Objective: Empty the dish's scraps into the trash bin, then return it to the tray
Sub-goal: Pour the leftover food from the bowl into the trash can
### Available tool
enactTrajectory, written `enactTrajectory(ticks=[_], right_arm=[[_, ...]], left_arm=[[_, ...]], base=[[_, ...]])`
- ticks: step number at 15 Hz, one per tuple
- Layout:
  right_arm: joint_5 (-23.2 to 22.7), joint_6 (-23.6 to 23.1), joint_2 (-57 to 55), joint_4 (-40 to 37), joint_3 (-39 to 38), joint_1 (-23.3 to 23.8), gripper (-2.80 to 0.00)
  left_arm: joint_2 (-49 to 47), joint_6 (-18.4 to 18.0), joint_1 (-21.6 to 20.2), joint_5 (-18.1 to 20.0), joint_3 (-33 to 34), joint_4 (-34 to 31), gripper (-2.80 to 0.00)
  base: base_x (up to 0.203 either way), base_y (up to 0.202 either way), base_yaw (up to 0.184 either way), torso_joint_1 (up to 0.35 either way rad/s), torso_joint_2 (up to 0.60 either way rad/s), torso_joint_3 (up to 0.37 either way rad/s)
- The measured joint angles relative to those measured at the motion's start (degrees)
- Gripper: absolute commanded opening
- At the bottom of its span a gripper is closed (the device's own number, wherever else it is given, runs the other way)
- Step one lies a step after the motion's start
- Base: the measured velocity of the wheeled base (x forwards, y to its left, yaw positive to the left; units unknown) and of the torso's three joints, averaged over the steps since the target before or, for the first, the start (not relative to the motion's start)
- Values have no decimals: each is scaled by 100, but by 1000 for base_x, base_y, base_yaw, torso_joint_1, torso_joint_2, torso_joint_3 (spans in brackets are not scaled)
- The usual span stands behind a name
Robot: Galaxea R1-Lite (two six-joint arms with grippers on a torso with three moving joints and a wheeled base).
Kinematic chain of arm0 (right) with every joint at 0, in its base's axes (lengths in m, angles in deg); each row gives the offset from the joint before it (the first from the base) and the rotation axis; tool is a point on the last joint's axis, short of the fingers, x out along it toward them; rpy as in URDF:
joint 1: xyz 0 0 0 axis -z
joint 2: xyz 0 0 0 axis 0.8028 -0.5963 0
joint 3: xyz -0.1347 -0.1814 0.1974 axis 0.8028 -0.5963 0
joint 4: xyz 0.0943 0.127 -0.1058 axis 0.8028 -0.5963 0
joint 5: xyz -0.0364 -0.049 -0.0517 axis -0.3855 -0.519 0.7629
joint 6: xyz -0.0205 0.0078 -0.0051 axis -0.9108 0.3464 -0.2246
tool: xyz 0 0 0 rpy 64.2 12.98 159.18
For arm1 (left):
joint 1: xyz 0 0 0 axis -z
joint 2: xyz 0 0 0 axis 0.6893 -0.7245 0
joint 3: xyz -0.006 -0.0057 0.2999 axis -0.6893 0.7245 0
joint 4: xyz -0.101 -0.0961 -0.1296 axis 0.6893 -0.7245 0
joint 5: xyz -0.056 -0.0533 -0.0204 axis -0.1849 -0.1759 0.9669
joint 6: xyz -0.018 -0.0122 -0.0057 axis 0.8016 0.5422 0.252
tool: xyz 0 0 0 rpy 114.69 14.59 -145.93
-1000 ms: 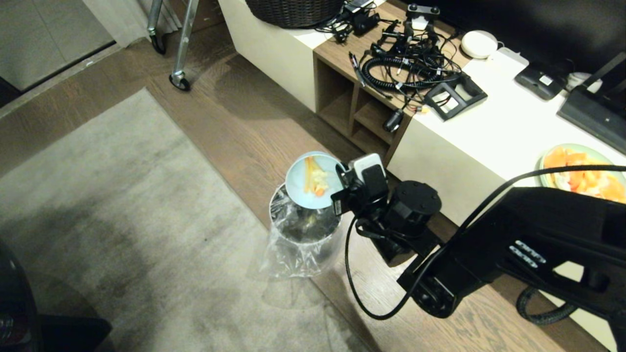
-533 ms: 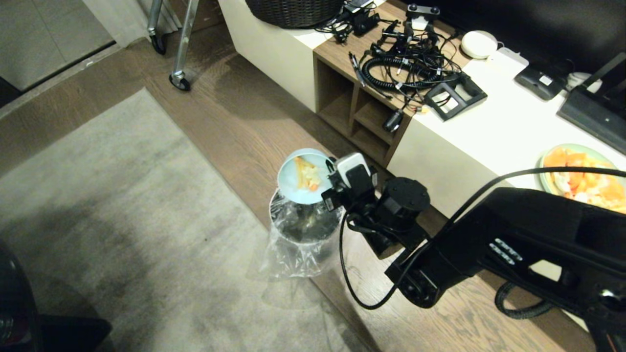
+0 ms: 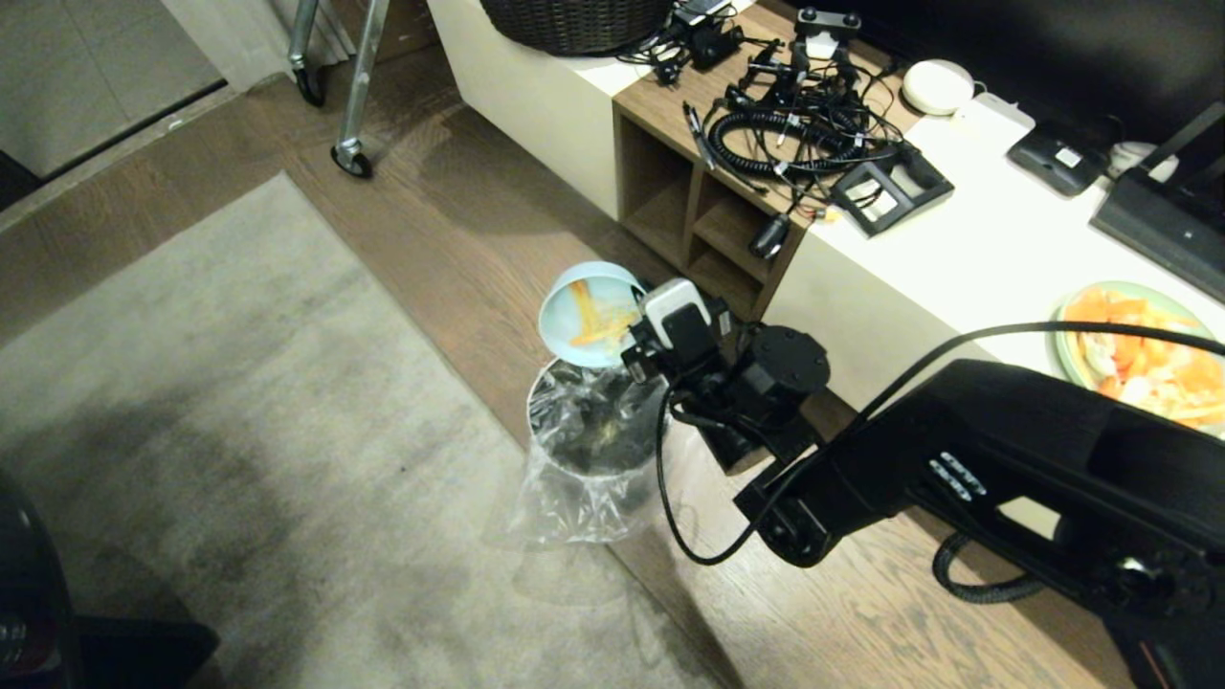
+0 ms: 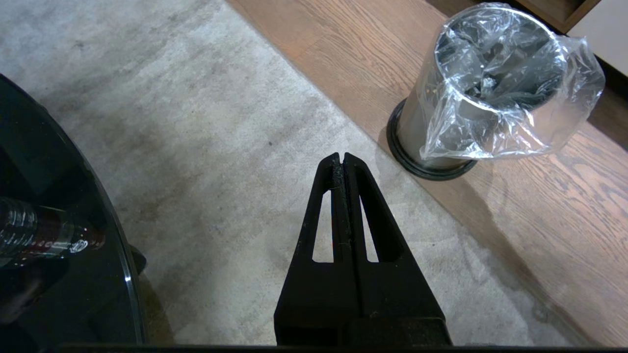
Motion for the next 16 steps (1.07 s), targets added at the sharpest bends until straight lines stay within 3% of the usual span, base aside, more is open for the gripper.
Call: enactTrajectory(ticks=[7,16], right_arm=[[-1092,-302,-40,-2,469,229,-280],[-1745,-301,6,0,499,311,-280]], left_arm=[[0,0,0,0,0,-1,-280],[0,-2,0,0,0,0,-280]], base=[[0,0,0,0,0,0],[0,0,0,0,0,0]])
